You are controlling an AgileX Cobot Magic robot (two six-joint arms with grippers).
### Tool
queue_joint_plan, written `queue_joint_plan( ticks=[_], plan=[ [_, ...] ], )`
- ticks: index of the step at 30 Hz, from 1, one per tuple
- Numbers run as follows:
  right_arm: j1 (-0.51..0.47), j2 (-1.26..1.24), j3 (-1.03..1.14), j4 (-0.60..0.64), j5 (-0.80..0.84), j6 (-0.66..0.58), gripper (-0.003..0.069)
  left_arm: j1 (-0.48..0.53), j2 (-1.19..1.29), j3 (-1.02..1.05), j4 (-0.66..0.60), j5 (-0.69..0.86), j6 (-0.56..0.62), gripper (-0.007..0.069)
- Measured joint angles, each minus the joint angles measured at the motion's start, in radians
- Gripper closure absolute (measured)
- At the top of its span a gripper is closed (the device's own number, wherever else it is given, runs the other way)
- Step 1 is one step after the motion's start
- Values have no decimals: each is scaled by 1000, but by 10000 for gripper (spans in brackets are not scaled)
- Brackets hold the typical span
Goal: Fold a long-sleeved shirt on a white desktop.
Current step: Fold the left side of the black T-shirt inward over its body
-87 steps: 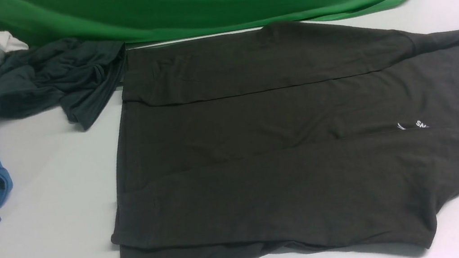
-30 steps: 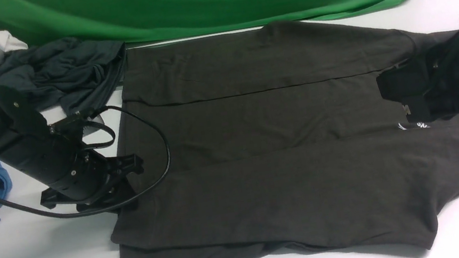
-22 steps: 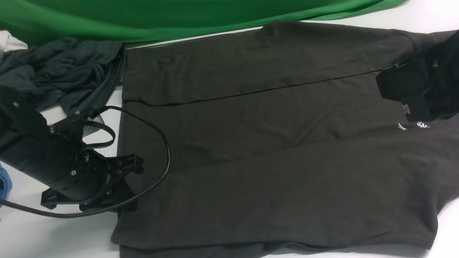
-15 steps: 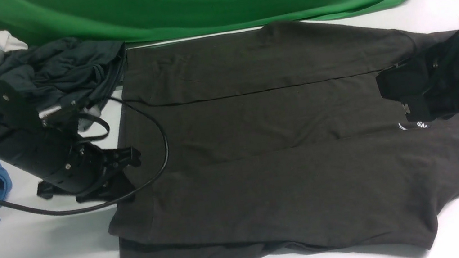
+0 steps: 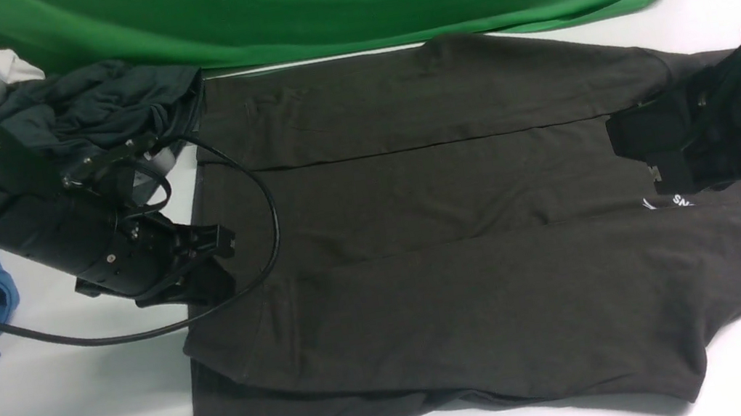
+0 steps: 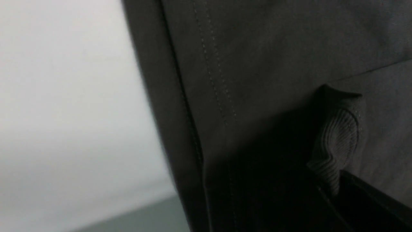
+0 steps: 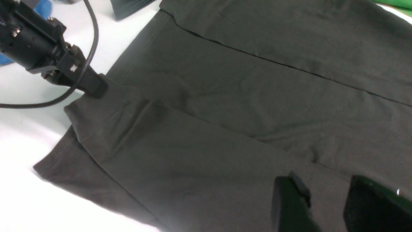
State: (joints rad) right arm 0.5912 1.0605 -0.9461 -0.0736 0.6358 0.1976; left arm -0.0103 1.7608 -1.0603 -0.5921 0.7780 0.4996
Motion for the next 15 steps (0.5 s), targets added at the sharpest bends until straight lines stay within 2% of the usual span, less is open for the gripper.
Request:
queue_joint_plan(
  ticks=[7,15],
  plan=[
    [0,0,0,0,0,1,417,0,1,-38,-10,20,40,562],
    [0,0,0,0,0,1,417,0,13,-181,-10,12,48,562]
  ],
)
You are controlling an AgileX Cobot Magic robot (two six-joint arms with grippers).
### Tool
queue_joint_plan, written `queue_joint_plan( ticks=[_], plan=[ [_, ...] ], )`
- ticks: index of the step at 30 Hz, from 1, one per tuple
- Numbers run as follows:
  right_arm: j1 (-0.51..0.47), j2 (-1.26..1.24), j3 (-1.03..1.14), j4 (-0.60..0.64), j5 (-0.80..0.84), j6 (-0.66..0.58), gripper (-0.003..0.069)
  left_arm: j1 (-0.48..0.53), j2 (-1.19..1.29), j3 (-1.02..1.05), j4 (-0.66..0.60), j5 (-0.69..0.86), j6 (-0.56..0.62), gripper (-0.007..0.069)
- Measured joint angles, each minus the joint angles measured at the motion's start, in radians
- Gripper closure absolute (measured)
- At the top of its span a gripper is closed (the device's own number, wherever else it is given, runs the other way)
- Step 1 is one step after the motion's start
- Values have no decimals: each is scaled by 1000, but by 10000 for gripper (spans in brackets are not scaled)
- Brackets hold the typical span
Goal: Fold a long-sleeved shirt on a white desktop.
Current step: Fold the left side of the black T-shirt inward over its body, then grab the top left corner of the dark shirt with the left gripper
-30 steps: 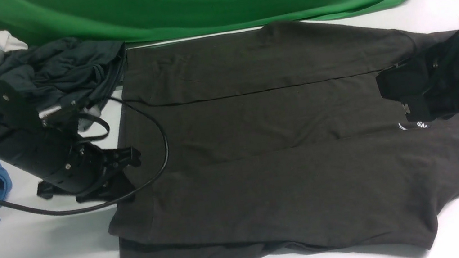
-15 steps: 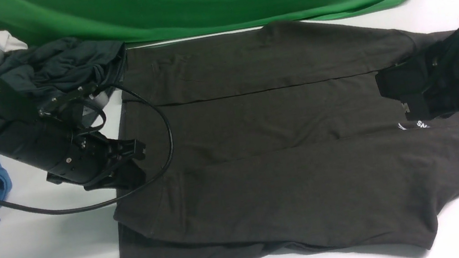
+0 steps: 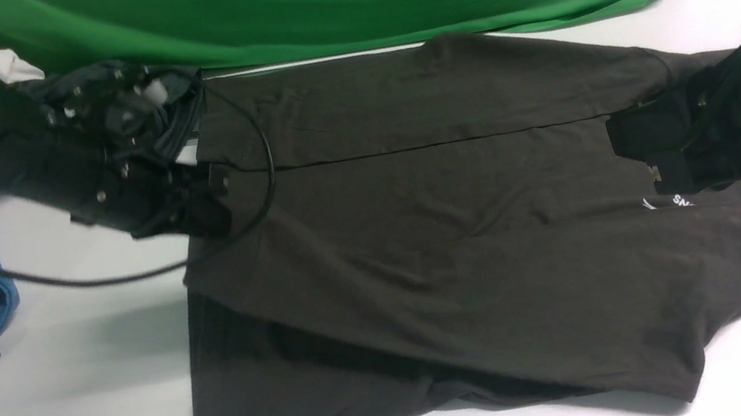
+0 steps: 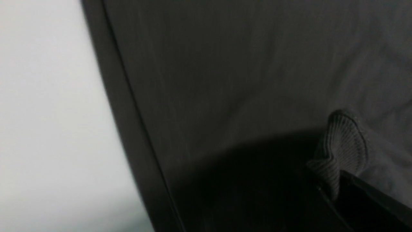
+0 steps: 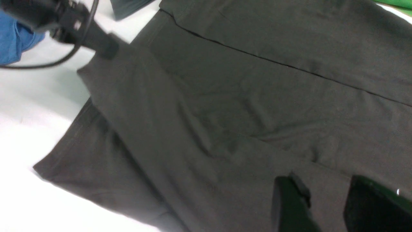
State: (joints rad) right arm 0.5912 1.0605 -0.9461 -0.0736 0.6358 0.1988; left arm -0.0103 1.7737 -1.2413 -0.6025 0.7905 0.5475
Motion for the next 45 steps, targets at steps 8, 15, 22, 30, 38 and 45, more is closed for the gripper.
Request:
queue_joint_plan(
  ticks=[8,15,22,30,38,45],
  plan=[
    [0,0,0,0,0,0,417,0,7,-31,0,-120,118,562],
    [0,0,0,0,-4,1,417,0,69,-35,-1,-218,133,562],
    [0,0,0,0,-19,1,417,0,183,-36,-1,-273,108,551],
    [0,0,0,0,-19,0,417,0,193,-59,25,-274,-77,282],
    [0,0,-10,16,1,0,417,0,228,-267,-14,-166,-223,24],
    [0,0,-97,19,88,0,417,0,412,-500,28,-8,-403,26]
  ],
)
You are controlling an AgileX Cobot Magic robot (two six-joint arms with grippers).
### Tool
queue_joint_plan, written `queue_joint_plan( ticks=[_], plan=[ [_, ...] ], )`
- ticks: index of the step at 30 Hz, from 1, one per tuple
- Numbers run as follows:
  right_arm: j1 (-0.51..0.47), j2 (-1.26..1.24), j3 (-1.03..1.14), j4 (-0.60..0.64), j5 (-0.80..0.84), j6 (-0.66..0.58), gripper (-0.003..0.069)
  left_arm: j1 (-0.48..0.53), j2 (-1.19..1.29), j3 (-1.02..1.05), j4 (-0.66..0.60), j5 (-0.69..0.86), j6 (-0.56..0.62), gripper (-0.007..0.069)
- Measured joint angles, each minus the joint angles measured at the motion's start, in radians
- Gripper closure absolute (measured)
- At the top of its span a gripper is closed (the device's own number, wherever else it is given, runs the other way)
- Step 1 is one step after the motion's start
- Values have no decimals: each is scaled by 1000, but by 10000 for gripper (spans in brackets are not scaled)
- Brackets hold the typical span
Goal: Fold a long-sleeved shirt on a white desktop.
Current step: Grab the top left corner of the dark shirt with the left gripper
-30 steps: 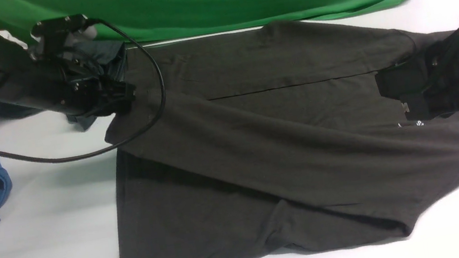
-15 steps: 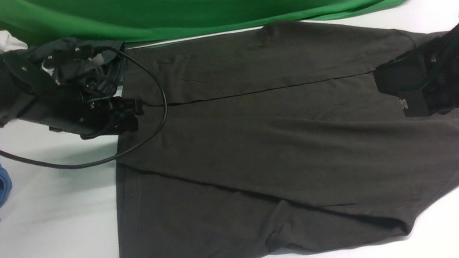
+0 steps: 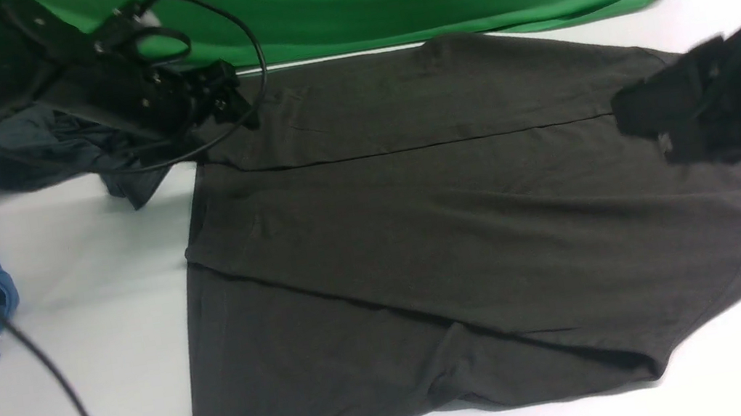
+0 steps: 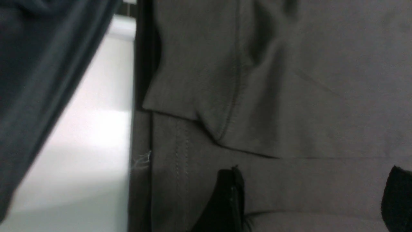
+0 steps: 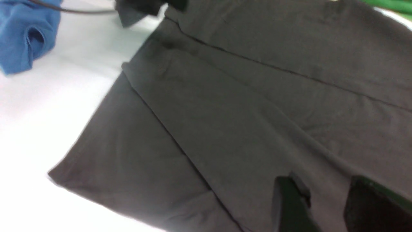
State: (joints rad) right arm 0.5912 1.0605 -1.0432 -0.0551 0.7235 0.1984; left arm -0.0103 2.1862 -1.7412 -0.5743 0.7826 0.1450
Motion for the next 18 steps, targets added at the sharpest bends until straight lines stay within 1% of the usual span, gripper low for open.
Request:
queue_joint_plan(
  ticks=[1,3,7,15,18],
  plan=[
    [0,0,-2,0,1,0,417,0,5,0,-1,3,-3,28],
    [0,0,-20,0,3,1,417,2,56,-62,14,25,-45,42],
    [0,0,-25,0,5,2,417,18,84,-121,63,40,-74,46],
    [0,0,-25,1,-15,3,417,42,90,-156,112,4,-89,48],
    [0,0,-26,1,-29,3,417,42,116,-157,114,-7,-65,48]
  ],
)
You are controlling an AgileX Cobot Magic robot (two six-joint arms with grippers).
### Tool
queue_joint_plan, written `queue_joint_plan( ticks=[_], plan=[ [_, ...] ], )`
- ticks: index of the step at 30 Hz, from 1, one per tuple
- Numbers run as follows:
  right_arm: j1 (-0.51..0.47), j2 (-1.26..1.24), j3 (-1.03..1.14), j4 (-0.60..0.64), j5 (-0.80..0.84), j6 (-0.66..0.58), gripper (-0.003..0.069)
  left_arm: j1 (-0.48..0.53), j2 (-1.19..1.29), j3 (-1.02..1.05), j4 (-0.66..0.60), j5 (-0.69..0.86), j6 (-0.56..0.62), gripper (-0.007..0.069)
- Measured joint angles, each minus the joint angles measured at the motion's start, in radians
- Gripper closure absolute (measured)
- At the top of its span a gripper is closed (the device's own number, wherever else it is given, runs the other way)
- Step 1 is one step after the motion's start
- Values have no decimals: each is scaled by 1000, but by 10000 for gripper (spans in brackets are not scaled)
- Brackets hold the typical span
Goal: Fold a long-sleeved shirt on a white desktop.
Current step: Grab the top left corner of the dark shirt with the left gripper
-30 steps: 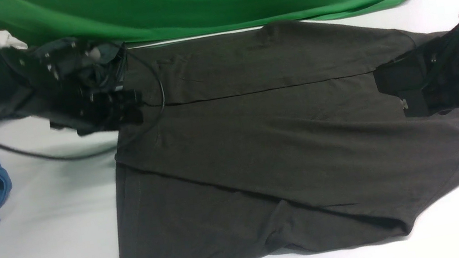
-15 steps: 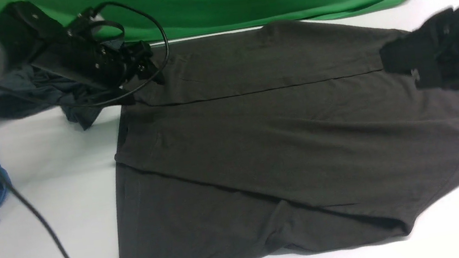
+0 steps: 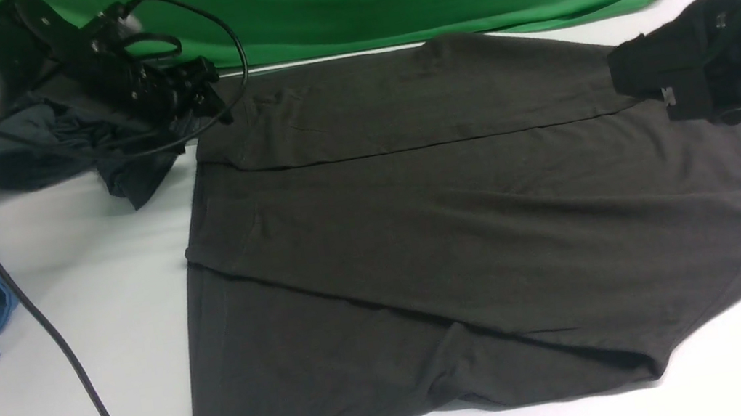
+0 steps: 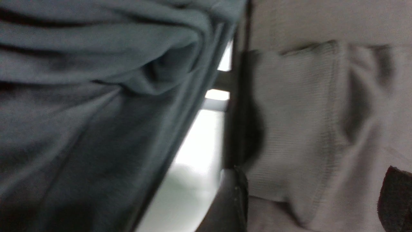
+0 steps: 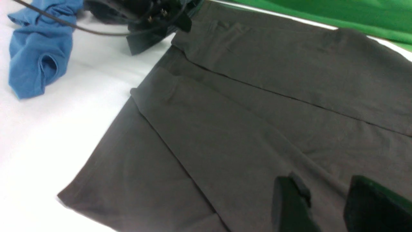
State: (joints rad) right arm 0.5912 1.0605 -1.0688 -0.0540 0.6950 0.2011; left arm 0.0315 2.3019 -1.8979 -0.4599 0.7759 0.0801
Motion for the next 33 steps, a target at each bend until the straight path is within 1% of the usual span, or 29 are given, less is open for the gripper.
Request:
queue_joint_plan(
  ticks=[5,7,9,10,12,15,18,19,21,26,33],
  plan=[
    [0,0,0,0,-5,0,417,0,26,0,-13,-5,61,64],
    [0,0,0,0,-6,0,417,0,32,0,-41,-21,111,106],
    [0,0,0,0,-7,0,417,0,35,0,-84,-39,178,179],
    [0,0,0,0,-7,0,417,0,35,0,-87,-39,178,186],
    [0,0,0,0,-8,0,417,0,39,0,-115,-45,220,286],
    [0,0,0,0,-8,0,417,0,44,0,-120,-45,237,418],
    [0,0,0,0,-13,0,417,0,44,0,-123,-45,237,536],
    [0,0,0,0,-14,0,417,0,44,0,-124,-45,237,559],
    [0,0,0,0,-15,0,417,0,44,0,-124,-41,238,571],
    [0,0,0,0,-14,0,417,0,40,0,-124,-7,241,571],
    [0,0,0,0,34,28,417,2,-64,0,-114,173,232,571]
  ],
)
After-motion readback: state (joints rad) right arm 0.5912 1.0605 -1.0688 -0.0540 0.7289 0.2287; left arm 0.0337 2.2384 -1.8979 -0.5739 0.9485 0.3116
